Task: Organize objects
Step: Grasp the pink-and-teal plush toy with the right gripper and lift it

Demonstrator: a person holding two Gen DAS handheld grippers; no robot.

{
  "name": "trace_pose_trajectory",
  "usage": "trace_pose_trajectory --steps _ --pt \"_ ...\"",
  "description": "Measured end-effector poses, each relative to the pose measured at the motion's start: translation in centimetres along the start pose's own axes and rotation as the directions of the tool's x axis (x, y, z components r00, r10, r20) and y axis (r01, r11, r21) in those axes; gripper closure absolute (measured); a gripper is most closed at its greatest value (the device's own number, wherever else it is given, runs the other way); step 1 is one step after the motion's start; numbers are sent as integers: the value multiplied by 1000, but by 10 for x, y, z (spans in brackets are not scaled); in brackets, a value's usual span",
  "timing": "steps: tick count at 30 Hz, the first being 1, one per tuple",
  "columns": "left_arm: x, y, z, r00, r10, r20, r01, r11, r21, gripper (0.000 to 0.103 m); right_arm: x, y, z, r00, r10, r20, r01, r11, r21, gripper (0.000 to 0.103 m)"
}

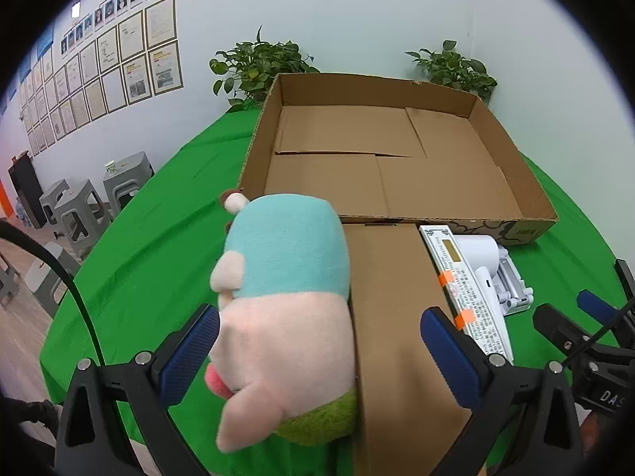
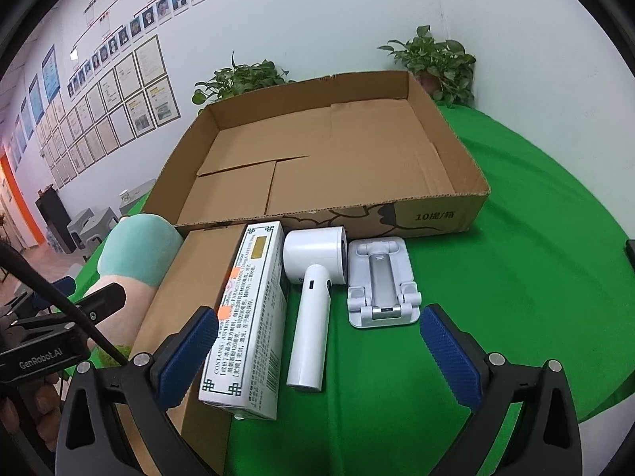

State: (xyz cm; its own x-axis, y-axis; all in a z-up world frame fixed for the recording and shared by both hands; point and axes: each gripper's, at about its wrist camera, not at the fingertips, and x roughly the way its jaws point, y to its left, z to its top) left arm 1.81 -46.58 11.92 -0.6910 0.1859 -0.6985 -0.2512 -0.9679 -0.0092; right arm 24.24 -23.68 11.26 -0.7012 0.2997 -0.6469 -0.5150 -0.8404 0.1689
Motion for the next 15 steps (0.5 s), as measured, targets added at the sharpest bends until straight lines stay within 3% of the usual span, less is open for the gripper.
trace_pose_trajectory --steps 5,9,12,15 --pt "9 -8 5 997 -79 -17 78 996 -37 2 13 -15 3 1000 5 -16 -4 1000 23 1" --pt "21 -40 20 999 -32 16 32 998 -51 2 19 -29 7 999 17 -32 -15 998 68 1" --pt "30 -48 24 999 33 31 -32 999 -38 2 24 -36 8 999 -5 -34 7 997 81 1" --pt "43 -57 25 999 45 16 -44 998 -55 2 29 -39 7 998 -50 -43 52 996 67 1"
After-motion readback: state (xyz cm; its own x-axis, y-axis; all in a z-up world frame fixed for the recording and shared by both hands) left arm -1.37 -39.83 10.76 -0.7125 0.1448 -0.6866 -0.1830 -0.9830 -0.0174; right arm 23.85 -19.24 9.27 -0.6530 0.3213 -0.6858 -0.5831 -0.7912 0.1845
